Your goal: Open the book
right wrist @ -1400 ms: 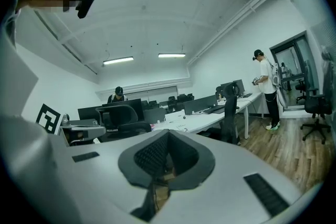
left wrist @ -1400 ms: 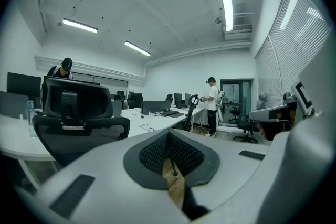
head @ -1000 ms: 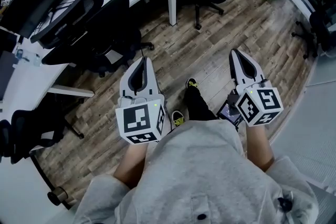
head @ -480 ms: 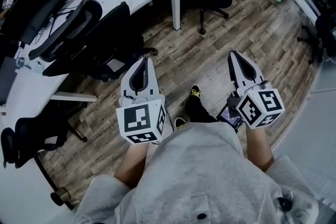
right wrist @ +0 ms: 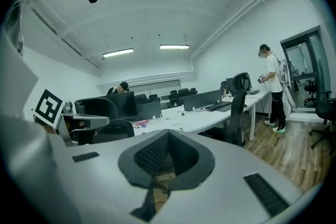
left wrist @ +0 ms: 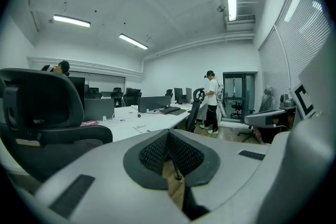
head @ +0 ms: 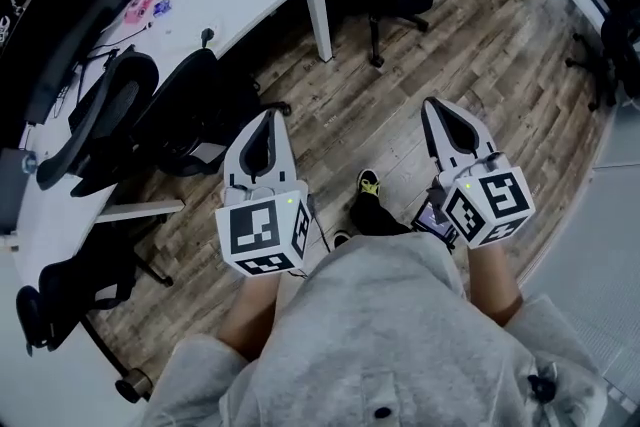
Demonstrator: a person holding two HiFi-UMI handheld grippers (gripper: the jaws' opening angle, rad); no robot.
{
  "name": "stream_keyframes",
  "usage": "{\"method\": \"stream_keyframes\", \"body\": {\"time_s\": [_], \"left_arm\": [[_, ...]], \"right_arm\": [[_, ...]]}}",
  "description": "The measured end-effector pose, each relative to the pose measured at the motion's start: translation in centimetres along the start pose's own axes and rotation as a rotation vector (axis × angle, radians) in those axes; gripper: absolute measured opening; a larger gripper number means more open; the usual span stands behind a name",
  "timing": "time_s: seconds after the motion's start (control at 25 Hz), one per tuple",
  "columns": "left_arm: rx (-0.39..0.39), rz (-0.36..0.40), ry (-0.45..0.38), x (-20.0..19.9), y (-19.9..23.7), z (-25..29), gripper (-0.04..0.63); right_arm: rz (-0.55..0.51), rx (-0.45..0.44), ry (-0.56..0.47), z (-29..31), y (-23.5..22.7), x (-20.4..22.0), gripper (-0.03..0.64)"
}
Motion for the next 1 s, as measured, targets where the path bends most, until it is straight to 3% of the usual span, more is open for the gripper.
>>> {"method": "stream_keyframes", "body": {"time_s": [0.28, 1.0], "left_arm": [[0.002, 0.002, 0.013, -2.2, -0.8, 5.3, 0.009], [-0.061, 0.027, -0.009, -5.4, -2.8, 11.4, 0.009]], "right_arm": [[0.020, -0.008, -0.005, 3.6, -4.1, -1.6, 0.025], [0.004, -0.211, 0.016, 9.2, -9.9, -3.9, 0.025]]}}
Point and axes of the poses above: the fingertips, and each gripper's own axes: z forward along the fingers, y to its left, x out of its underside, the point moved 9 cm from there along -z, backward along the fingers, and after that the axes turned 7 degrees about y, right-handed, at the moved point
